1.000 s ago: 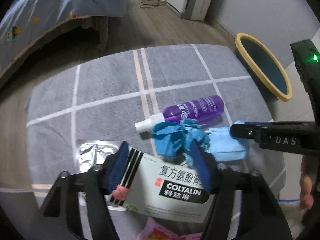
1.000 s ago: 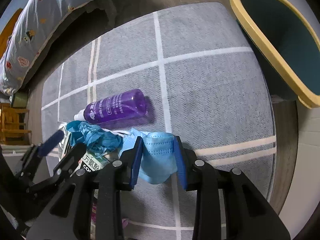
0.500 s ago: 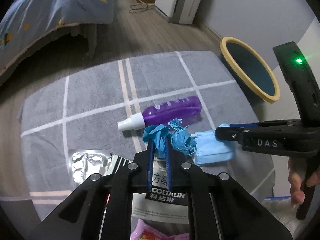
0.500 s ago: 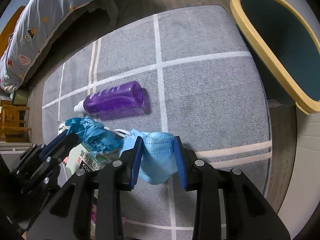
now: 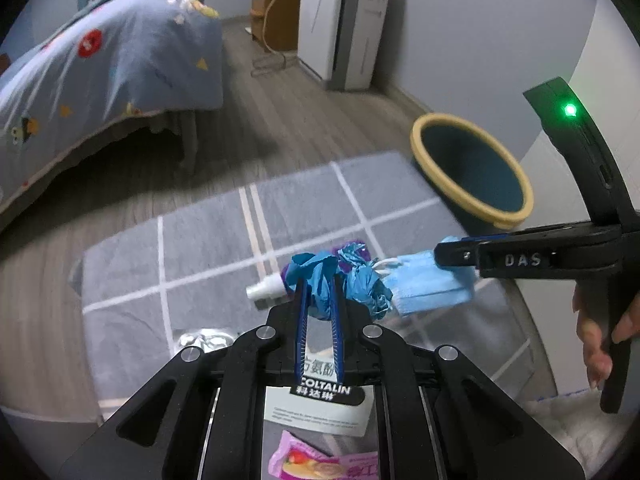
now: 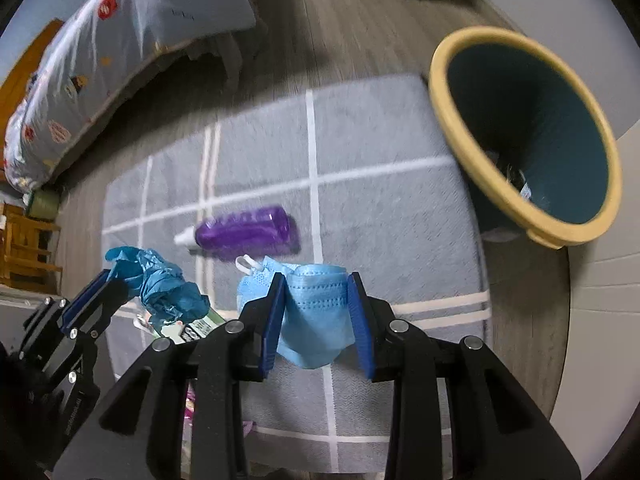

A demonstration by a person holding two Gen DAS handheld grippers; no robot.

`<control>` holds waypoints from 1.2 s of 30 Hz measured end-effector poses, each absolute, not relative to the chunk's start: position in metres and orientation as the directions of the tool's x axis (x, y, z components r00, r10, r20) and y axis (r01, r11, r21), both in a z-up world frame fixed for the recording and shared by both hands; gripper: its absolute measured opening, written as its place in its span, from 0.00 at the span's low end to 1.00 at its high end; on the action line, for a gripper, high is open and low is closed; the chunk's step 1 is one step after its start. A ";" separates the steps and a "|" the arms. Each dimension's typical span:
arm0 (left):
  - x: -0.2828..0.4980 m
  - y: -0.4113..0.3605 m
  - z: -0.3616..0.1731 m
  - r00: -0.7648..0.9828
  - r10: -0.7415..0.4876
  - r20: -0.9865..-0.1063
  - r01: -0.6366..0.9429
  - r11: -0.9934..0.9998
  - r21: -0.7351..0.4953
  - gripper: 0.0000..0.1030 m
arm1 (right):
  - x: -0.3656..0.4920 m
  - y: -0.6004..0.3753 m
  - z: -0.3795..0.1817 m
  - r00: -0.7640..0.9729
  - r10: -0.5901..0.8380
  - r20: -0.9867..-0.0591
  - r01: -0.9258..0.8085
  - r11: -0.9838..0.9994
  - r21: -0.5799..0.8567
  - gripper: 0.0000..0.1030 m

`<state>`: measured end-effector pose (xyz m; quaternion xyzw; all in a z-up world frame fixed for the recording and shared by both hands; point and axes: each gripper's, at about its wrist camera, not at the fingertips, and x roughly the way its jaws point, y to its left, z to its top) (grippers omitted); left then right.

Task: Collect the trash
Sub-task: 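Carry both items over the wastebasket and open both tools to drop them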

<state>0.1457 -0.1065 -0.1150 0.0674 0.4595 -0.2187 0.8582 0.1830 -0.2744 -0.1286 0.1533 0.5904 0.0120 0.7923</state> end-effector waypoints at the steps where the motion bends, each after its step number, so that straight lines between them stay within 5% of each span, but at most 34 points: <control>1: 0.144 -0.106 -0.110 0.496 -0.318 -0.808 0.434 0.897 -0.087 0.11 | 0.182 -0.277 -0.122 0.319 0.185 -0.930 0.161 0.956 0.246 0.30; 12: 0.138 -0.108 -0.094 0.527 -0.338 -0.779 0.439 0.894 -0.090 0.11 | 0.181 -0.305 -0.044 0.517 0.047 -0.855 0.133 0.982 0.134 0.30; 36: 0.183 -0.200 -0.074 0.474 -0.390 -0.789 0.479 0.866 -0.140 0.11 | 0.177 -0.413 -0.009 0.609 0.003 -0.793 0.204 0.966 0.161 0.31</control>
